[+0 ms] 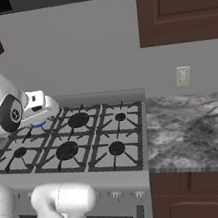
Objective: Lower the heat of the kettle.
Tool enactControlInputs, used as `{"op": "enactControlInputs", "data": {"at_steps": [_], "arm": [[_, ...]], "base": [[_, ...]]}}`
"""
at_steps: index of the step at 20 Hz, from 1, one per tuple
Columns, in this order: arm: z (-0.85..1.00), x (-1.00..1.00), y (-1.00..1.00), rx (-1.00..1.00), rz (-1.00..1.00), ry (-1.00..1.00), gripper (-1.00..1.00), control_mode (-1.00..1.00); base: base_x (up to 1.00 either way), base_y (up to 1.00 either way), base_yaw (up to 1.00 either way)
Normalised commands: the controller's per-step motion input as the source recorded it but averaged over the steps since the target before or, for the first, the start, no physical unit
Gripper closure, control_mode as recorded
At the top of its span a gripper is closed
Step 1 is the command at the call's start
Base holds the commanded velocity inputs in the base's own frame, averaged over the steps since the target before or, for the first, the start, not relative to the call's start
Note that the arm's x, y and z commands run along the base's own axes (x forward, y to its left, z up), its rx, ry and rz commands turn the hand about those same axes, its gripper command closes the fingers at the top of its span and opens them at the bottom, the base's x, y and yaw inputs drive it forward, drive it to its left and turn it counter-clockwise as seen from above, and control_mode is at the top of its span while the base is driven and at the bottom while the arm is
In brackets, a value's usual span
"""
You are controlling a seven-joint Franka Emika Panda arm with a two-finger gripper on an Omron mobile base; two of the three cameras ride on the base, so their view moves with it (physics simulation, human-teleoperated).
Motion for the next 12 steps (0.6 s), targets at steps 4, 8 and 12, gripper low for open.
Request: {"op": "enactControlInputs", "data": {"at_steps": [4, 8, 12], "arm": [[-0.75, -0.51, 0.97, -0.29, 0.36, -0.08, -1.00, -1.00], [-0.70, -0.45, 0.86, -0.29, 0.45, -0.08, -1.00, -1.00], [-0.45, -0.25, 0.78, -0.31, 0.43, 0.00, -1.00, -1.00]], "base": [[0.00, 0.00, 0.00], [0.00, 0.00, 0.00], [0.00, 0.00, 0.00]]}}
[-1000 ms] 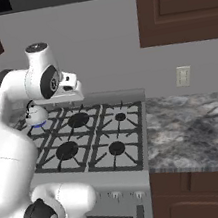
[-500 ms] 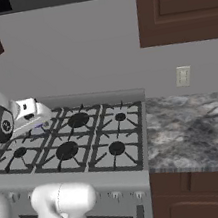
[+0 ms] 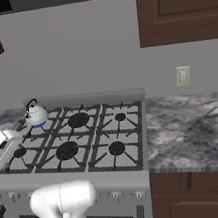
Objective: Lower the heat of the kettle.
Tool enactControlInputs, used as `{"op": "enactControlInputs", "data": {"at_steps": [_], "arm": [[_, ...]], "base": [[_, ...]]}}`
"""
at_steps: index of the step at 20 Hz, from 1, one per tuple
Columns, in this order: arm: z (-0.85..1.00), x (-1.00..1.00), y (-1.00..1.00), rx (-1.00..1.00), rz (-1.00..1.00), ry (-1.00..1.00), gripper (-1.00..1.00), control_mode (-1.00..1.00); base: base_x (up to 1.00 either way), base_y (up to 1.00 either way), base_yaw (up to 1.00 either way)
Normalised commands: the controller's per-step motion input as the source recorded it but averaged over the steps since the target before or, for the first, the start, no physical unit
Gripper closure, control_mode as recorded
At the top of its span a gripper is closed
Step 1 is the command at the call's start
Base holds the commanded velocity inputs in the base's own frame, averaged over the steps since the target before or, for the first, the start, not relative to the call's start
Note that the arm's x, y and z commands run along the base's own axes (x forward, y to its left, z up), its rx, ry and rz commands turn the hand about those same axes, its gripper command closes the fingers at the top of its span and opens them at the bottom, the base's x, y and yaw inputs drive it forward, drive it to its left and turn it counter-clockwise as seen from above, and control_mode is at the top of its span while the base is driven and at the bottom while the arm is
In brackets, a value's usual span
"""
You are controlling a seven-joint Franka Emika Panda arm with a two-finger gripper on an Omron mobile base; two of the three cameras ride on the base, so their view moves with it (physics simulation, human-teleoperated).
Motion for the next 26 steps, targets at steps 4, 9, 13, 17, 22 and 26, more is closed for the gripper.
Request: {"op": "enactControlInputs", "data": {"at_steps": [4, 9, 13, 17, 22, 26], "arm": [[-0.34, -0.13, 0.77, -0.39, 0.35, 0.00, -1.00, -1.00], [-0.39, -0.10, 0.77, -0.40, 0.32, 0.00, -1.00, -1.00], [-0.49, -0.04, 0.66, -0.30, 0.33, 0.00, -1.00, -1.00], [-0.51, -0.09, 0.53, -0.22, 0.31, 0.00, -1.00, -1.00], [-0.65, 0.00, 0.34, -0.33, 0.02, -0.01, -1.00, -1.00], [-0.64, 0.00, 0.29, -0.40, 0.01, -0.01, -1.00, -1.00]], "base": [[0.00, 0.00, 0.00], [0.00, 0.00, 0.00], [0.00, 0.00, 0.00], [0.00, 0.00, 0.00], [0.00, 0.00, 0.00], [0.00, 0.00, 0.00]]}}
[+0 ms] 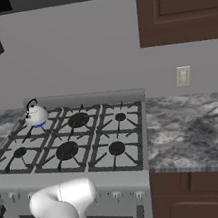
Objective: Lower the heat of the kettle.
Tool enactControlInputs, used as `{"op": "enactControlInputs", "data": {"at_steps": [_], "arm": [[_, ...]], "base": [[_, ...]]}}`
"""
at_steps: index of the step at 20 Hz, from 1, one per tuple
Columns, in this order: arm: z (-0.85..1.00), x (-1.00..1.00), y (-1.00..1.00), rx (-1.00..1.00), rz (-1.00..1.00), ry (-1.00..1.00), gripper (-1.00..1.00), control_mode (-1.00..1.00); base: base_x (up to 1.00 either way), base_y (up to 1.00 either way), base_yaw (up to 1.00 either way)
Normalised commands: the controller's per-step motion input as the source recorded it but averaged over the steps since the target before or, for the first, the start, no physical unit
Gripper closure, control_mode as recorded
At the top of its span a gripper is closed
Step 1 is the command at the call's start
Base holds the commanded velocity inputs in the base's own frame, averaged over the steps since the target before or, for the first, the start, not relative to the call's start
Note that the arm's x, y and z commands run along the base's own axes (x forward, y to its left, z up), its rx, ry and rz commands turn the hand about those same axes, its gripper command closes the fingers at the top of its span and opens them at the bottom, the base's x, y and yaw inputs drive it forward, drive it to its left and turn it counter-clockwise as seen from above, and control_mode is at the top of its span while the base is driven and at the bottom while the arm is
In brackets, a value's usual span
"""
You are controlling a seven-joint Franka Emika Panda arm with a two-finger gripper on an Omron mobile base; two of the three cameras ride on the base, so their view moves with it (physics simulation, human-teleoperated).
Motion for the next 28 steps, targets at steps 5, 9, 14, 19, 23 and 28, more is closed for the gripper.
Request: {"op": "enactControlInputs", "data": {"at_steps": [5, 9, 14, 19, 23, 28], "arm": [[-0.35, -0.07, 0.20, -0.34, 0.06, -0.08, -1.00, -1.00], [-0.30, -0.01, 0.12, -0.32, 0.07, -0.01, -1.00, -1.00], [-0.39, 0.00, 0.04, -0.25, 0.11, 0.00, -1.00, -1.00], [-0.35, 0.00, 0.00, -0.14, 0.19, -0.05, -1.00, -1.00], [-0.08, 0.00, -0.01, -0.04, 0.19, -0.13, -1.00, -1.00], [-0.07, 0.07, -0.06, -0.02, 0.17, -0.09, -1.00, -1.00]], "base": [[0.00, 0.00, 0.00], [0.00, 0.00, 0.00], [0.00, 0.00, 0.00], [0.00, 0.00, 0.00], [0.00, 0.00, 0.00], [0.00, 0.00, 0.00]]}}
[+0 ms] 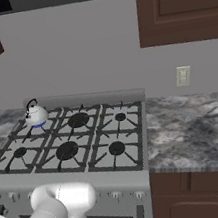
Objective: Lower the heat of the kettle.
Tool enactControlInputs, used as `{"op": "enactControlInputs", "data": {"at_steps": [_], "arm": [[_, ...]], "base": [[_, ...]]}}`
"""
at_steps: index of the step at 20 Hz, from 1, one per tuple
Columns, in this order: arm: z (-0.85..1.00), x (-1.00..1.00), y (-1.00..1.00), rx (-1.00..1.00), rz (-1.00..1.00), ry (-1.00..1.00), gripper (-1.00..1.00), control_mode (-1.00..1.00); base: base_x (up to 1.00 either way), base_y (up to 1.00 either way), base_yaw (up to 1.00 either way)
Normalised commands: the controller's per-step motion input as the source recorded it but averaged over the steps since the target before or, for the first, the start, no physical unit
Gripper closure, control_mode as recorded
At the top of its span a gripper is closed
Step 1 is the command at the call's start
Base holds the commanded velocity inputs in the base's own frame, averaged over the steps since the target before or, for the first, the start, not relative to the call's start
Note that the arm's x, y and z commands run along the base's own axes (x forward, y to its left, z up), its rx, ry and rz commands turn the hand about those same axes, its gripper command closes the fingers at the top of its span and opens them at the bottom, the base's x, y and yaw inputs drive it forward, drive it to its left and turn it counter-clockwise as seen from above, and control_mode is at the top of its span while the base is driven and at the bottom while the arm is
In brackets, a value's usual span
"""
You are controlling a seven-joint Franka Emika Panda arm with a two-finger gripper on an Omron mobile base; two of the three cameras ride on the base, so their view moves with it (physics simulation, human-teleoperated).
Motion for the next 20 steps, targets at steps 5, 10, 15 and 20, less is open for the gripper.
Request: {"op": "enactControlInputs", "data": {"at_steps": [5, 10, 15, 20], "arm": [[-0.05, 0.13, -0.06, 0.00, 0.11, -0.04, -1.00, -1.00], [-0.02, 0.15, -0.06, 0.00, 0.10, 0.00, -1.00, -1.00], [-0.07, 0.04, 0.00, 0.00, 0.04, 0.00, -1.00, -1.00], [-0.07, 0.00, 0.00, 0.00, 0.01, 0.00, -1.00, -1.00]], "base": [[0.00, 0.00, 0.00], [0.00, 0.00, 0.00], [0.00, 0.00, 0.00], [0.00, 0.00, 0.00]]}}
